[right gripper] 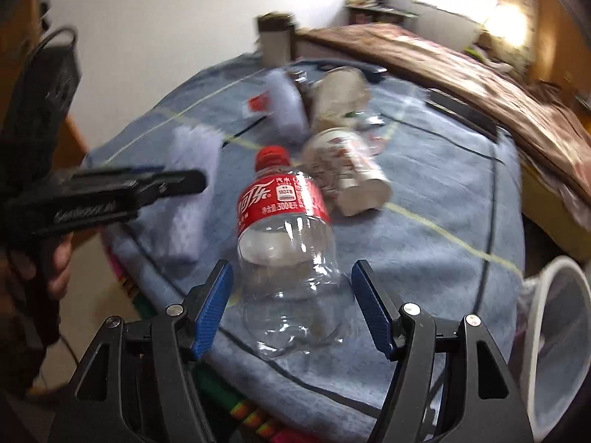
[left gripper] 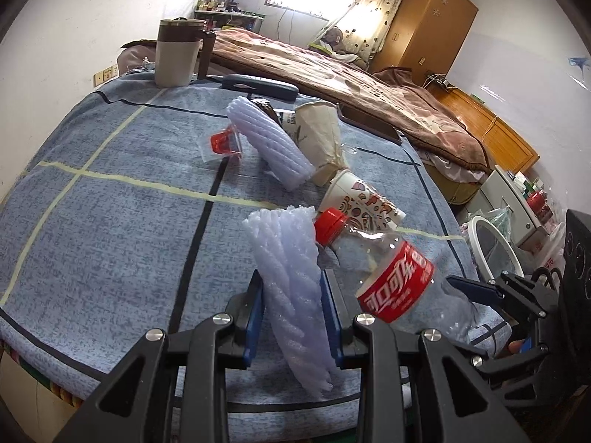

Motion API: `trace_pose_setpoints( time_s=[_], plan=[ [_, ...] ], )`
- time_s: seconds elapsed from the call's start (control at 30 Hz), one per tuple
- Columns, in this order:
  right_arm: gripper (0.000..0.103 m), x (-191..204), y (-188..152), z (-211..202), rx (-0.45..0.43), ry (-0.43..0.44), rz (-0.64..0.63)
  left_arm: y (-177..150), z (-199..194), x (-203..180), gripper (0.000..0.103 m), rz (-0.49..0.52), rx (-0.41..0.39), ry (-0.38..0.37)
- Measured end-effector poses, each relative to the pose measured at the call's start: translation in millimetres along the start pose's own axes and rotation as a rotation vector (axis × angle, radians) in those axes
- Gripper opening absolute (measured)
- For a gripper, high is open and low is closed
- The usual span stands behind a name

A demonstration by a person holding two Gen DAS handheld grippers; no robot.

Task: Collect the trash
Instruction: 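Lift the foam net with the left tool while the right tool lifts the Coca-Cola bottle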

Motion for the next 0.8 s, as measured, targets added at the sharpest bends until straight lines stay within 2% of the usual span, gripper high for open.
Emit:
trace_pose_setpoints(
  time_s=[0.07,0.23,0.33,0.5,0.67,0.8],
  plan=[
    [0.068,1.2,4.2,-1.3,0.005,-0.052,-0.052,-0.6,1.8,3.4,0.031,-0.013,0.004,-0.005],
    [0.069,7.1,9.8,14.8,0.070,-0.022,-0.081,-1.6,3.4,6.4,0.031,-0.025,0.009,-0.012],
    [0.069,3.0,10.5,22.5,0.081,-0.033,-0.051,-1.9,2.3,5.8,0.031,-0.018,0.009,-0.011],
    [0.064,0.0,10.0,15.1,0.028,-0.017,0.015,0.0,-1.5,4.1,0.031,0.002,0.006,-0.003],
    [0.064,-5.7,5.7,2.4,-0.030,-0.043,0.069,1.9,-5.3,-4.6,0.031,0.013,-0.009,-0.013],
    [0.064,-11.4,-1.9,-11.9,-0.081,-0.019,0.128,2.6,-9.5,-16.4,0.031,0.053,-0.026,0.007]
  ],
)
Point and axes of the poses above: each gripper's, at about its wrist camera, not at the fingertips, and z roughly the way its jaws point, x to its left, y to its top, the point moved 7 cm from there along z, roughly the way its jaws point, and after that the axes turned 4 degrees about -z, right-handed, at the moved point
